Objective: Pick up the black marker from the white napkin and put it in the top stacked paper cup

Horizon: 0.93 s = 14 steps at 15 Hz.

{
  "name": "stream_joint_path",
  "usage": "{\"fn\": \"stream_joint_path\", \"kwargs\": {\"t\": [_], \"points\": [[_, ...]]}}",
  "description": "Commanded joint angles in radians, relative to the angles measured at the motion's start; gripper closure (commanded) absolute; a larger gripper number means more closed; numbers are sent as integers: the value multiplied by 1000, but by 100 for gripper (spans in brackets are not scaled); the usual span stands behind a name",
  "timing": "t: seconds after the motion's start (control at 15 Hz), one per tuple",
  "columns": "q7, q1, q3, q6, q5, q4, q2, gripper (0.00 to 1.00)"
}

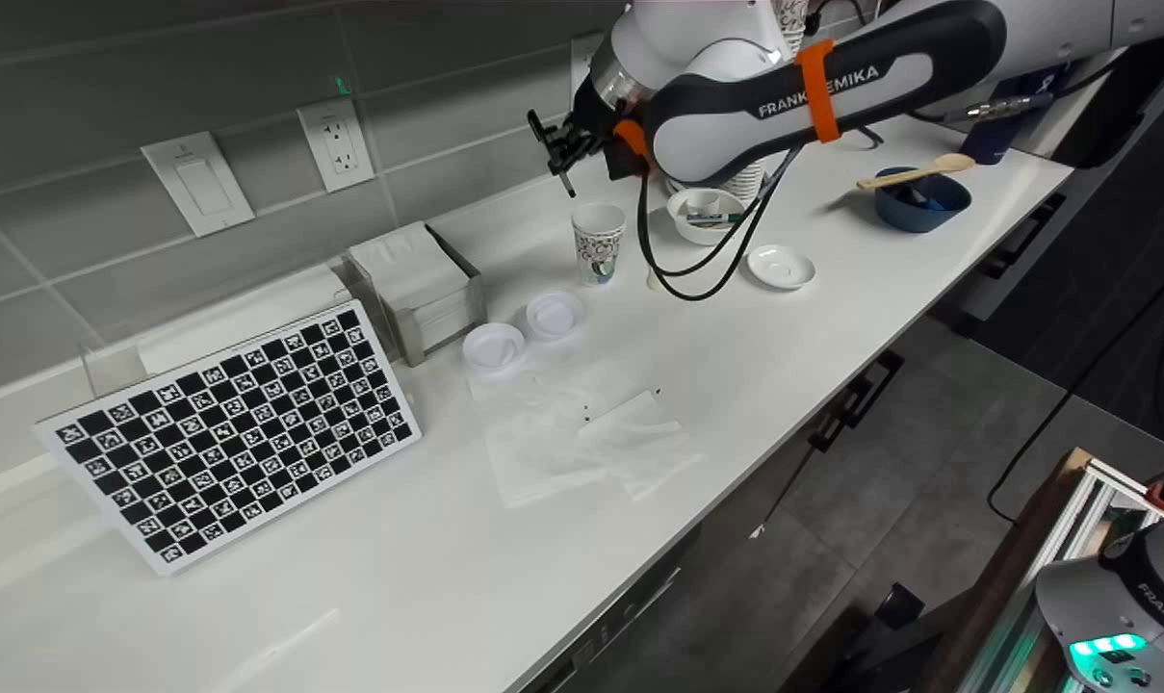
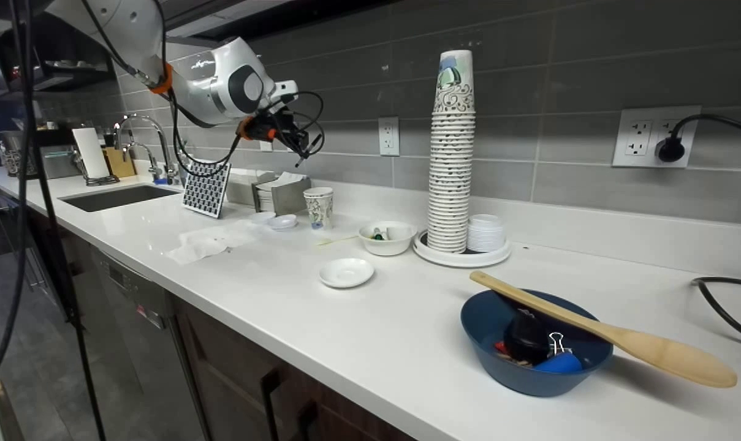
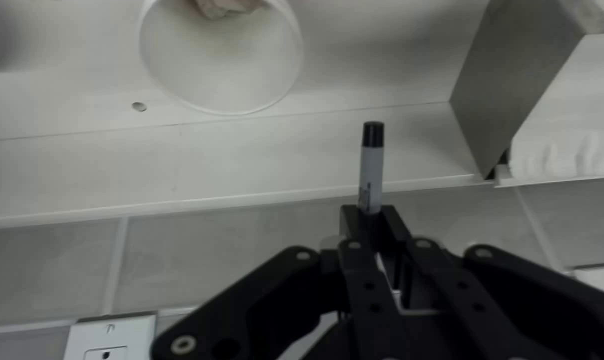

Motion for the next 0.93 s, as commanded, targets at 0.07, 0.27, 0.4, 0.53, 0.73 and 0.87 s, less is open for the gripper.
{"fn": "stream_joint_path", "kwargs": {"t": [0.07, 0.27, 0.4, 0.53, 0.73, 0.87], "points": [[76, 65, -127, -33, -126, 1, 0, 97], [31, 41, -107, -64, -115, -39, -27, 97], [14, 30, -88, -68, -101, -60, -33, 97], [12, 25, -76, -44, -94, -69, -26, 97], [80, 47, -113, 2, -123, -54, 5, 97], [112, 58, -138, 17, -132, -43, 17, 97]]}}
